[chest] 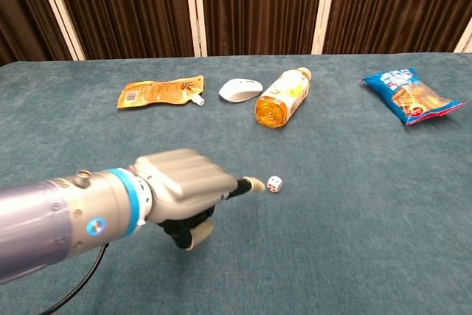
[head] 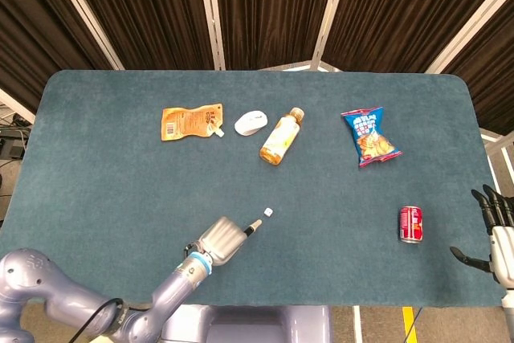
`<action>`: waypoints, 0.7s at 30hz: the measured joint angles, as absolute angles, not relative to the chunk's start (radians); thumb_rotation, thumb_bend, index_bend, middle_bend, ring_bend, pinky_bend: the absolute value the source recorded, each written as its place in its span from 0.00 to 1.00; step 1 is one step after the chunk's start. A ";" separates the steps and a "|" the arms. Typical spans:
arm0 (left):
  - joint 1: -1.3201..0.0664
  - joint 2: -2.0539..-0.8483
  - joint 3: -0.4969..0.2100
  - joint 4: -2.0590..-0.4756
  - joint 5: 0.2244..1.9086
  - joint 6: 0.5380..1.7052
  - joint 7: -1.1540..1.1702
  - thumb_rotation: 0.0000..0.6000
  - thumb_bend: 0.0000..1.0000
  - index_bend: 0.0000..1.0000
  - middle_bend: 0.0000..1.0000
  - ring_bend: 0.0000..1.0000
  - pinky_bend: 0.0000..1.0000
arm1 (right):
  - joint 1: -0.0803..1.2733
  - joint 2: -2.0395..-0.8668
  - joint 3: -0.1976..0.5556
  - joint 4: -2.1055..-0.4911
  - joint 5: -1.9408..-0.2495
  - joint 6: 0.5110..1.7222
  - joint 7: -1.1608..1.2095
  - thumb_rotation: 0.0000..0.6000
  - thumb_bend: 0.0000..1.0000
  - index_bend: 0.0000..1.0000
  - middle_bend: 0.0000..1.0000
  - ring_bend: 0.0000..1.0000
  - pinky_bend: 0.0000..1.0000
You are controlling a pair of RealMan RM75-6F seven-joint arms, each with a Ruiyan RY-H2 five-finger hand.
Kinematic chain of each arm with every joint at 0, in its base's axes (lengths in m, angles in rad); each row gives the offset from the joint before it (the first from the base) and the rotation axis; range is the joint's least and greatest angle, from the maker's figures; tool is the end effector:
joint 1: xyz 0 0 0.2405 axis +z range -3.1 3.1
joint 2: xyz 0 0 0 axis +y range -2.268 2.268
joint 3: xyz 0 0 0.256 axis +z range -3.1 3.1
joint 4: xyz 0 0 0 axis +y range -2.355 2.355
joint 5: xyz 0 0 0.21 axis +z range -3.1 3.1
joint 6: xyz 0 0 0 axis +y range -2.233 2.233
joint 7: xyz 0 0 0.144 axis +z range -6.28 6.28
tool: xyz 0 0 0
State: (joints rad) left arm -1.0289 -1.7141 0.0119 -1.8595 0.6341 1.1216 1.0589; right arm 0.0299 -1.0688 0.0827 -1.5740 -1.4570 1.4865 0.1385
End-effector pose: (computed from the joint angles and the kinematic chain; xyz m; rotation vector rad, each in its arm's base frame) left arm -0.0578 0.2384 -0.0882 -2.3282 -0.6712 -0.5479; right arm -0.3340 -0.1705 0.1874 1.2695 -0.9582 0.9128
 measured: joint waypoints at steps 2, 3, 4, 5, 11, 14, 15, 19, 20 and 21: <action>-1.012 -1.695 0.023 -1.884 0.686 1.149 1.039 1.00 0.64 0.00 0.59 0.63 0.61 | 0.030 -1.068 0.082 -1.574 -1.456 1.484 0.137 1.00 0.01 0.06 0.00 0.00 0.00; -1.003 -1.686 0.028 -1.893 0.713 1.164 1.030 1.00 0.63 0.00 0.53 0.57 0.56 | 0.031 -1.069 0.082 -1.572 -1.455 1.481 0.136 1.00 0.00 0.06 0.00 0.00 0.00; -0.990 -1.673 0.038 -1.905 0.753 1.188 1.021 1.00 0.62 0.00 0.41 0.47 0.48 | 0.031 -1.070 0.082 -1.570 -1.454 1.481 0.136 1.00 0.01 0.06 0.00 0.00 0.00; -0.978 -1.663 0.047 -1.912 0.787 1.211 1.014 1.00 0.60 0.00 0.31 0.39 0.43 | 0.031 -1.072 0.081 -1.568 -1.453 1.481 0.135 1.00 0.01 0.06 0.00 0.00 0.00; -0.840 -1.561 0.159 -1.965 1.053 1.427 0.947 1.00 0.35 0.00 0.00 0.00 0.00 | 0.032 -1.076 0.078 -1.573 -1.460 1.482 0.114 1.00 0.00 0.06 0.00 0.00 0.00; -0.738 -1.486 0.237 -1.986 1.148 1.539 0.891 1.00 0.32 0.00 0.00 0.00 0.00 | 0.033 -1.079 0.074 -1.580 -1.467 1.481 0.097 1.00 0.00 0.06 0.00 0.00 0.00; -0.709 -1.464 0.260 -1.988 1.171 1.568 0.870 1.00 0.32 0.00 0.00 0.00 0.00 | 0.033 -1.080 0.072 -1.581 -1.468 1.480 0.091 1.00 0.00 0.06 0.00 0.00 0.00; -0.584 -1.390 0.340 -1.959 1.284 1.672 0.742 1.00 0.29 0.00 0.00 0.00 0.00 | 0.033 -1.086 0.065 -1.594 -1.477 1.483 0.058 1.00 0.00 0.06 0.00 0.00 0.00; -0.559 -1.379 0.350 -1.944 1.306 1.688 0.714 1.00 0.29 0.00 0.00 0.00 0.00 | 0.031 -1.087 0.063 -1.598 -1.483 1.488 0.050 1.00 0.00 0.06 0.00 0.00 0.00; -0.535 -1.370 0.360 -1.925 1.324 1.707 0.685 1.00 0.29 0.00 0.00 0.00 0.00 | 0.030 -1.088 0.061 -1.601 -1.490 1.493 0.046 1.00 0.00 0.06 0.00 0.00 0.00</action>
